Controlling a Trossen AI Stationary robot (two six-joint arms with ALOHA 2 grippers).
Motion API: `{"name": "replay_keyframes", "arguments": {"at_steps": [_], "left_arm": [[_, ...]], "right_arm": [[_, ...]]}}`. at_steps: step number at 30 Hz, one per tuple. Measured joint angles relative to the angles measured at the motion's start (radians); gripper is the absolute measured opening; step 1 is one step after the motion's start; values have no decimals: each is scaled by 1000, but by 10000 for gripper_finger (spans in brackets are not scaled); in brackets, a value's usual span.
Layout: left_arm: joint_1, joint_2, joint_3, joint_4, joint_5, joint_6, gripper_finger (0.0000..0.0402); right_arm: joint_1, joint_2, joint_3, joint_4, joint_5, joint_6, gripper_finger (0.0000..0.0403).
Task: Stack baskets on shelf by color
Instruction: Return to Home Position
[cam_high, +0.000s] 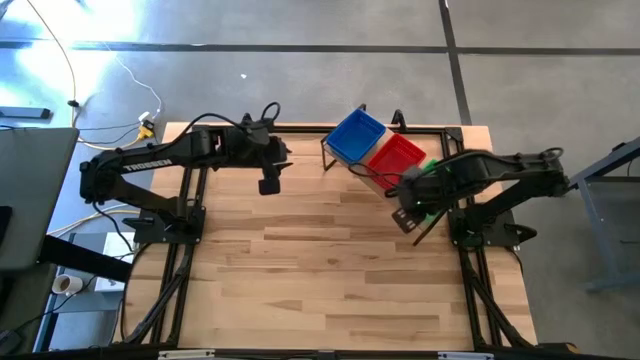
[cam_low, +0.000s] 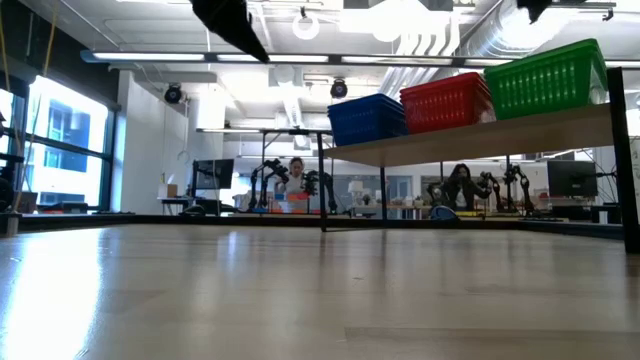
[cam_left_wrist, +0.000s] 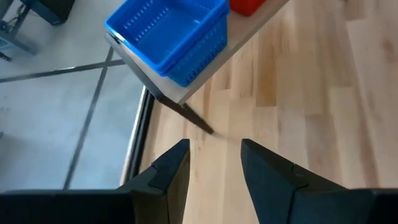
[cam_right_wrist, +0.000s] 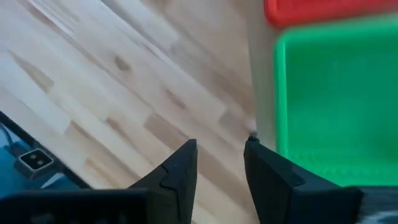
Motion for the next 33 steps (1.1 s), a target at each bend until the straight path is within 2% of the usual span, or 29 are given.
{"name": "replay_keyframes", "arguments": {"at_steps": [7,12,21,26,33], "left_arm": [[0,-80,-2,-7,106,-100,133],[0,-194,-67,-3,133,-178,133],[-5,-469,-307,141,147,-335,133],[-42,-633,-461,214,152,-381,133],[-110,-866,-703,353,127,-425,133]], "right_arm": [[3,-1,125,21,254,-159,118],[3,-1,184,100,403,-264,118],[3,0,228,305,539,-450,118],[3,0,276,401,563,-555,118],[3,0,359,497,628,-607,118]]}}
